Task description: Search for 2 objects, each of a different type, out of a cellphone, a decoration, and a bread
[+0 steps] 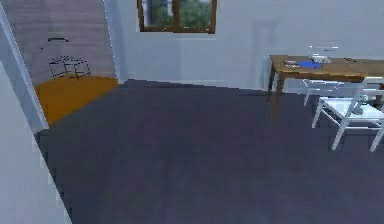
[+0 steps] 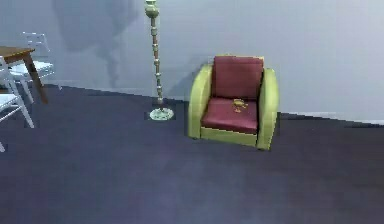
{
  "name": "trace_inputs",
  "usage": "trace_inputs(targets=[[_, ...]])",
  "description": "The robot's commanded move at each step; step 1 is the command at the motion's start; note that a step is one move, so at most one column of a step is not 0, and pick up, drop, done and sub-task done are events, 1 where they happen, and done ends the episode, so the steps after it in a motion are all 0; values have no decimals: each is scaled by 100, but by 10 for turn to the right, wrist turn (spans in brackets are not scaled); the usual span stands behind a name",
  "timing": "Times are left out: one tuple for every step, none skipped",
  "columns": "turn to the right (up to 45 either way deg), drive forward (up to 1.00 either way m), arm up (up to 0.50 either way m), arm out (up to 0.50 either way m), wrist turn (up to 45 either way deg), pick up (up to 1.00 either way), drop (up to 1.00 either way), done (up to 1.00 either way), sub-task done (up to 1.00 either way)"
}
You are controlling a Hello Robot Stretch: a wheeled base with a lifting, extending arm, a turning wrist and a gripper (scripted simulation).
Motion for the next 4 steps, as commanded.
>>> trace_inputs(targets=[[0, 90, 0, 0, 0, 0, 0, 0, 0], [-330, 0, 0, 0, 0, 0, 0, 0, 0], [0, 50, 0, 0, 0, 0, 0, 0, 0], [-60, 0, 0, 0, 0, 0, 0, 0, 0]])
